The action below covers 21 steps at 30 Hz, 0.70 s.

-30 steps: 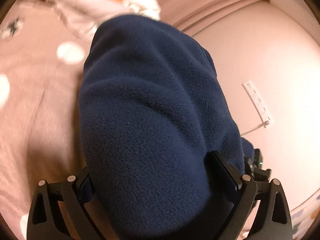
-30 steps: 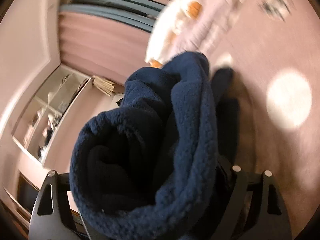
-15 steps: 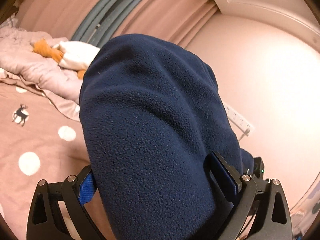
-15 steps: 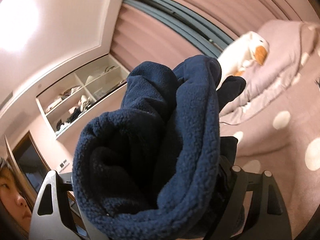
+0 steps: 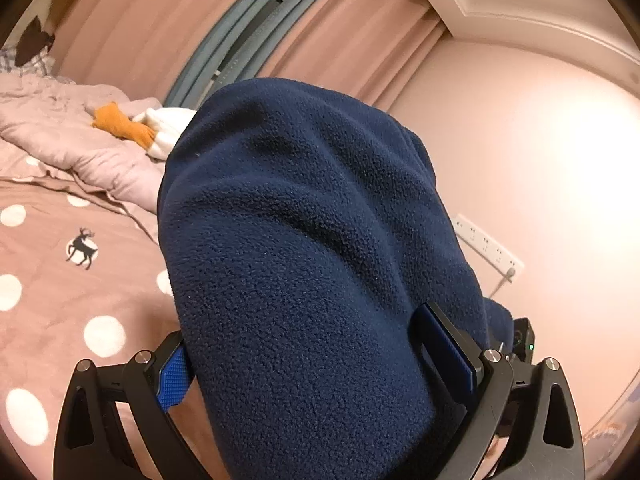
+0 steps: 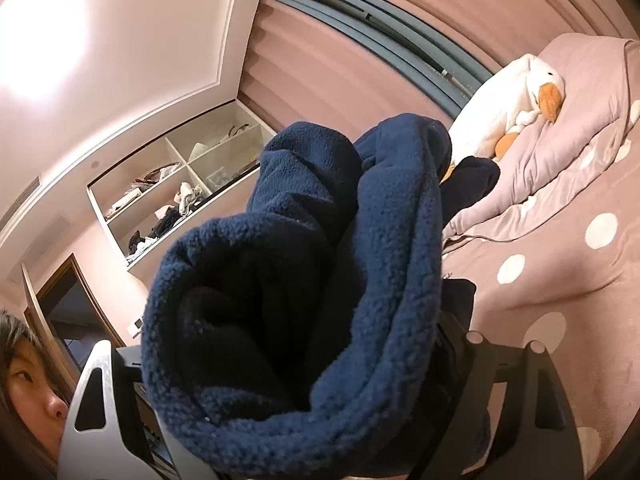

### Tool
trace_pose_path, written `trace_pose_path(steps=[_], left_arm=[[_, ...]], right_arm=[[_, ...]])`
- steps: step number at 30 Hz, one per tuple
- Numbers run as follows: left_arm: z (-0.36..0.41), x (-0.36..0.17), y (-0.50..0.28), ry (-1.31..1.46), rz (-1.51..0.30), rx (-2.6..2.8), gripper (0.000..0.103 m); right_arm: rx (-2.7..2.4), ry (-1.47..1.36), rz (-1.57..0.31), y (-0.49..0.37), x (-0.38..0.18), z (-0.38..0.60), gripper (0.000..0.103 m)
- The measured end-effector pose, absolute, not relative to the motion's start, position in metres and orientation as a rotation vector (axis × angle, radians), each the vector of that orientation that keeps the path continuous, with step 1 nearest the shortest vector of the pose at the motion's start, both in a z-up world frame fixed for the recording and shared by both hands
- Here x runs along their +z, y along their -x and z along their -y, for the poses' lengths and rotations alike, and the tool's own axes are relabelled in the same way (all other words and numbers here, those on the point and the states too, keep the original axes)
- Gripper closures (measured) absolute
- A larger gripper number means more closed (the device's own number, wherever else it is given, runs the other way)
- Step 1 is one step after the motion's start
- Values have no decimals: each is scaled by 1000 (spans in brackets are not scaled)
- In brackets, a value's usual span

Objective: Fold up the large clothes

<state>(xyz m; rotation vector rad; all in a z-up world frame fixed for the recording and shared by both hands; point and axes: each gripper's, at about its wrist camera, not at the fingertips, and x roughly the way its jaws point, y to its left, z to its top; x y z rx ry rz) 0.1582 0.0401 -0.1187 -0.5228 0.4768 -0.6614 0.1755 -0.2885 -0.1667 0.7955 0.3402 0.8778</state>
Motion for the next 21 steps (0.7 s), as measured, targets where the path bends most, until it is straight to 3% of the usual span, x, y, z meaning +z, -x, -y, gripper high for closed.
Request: trace_pose_path(steps=[21], left_arm=[[-59,-117,-195,548,-498,-655,5]], right_arm=[[866,-777,-369,-194,-167,270,15]])
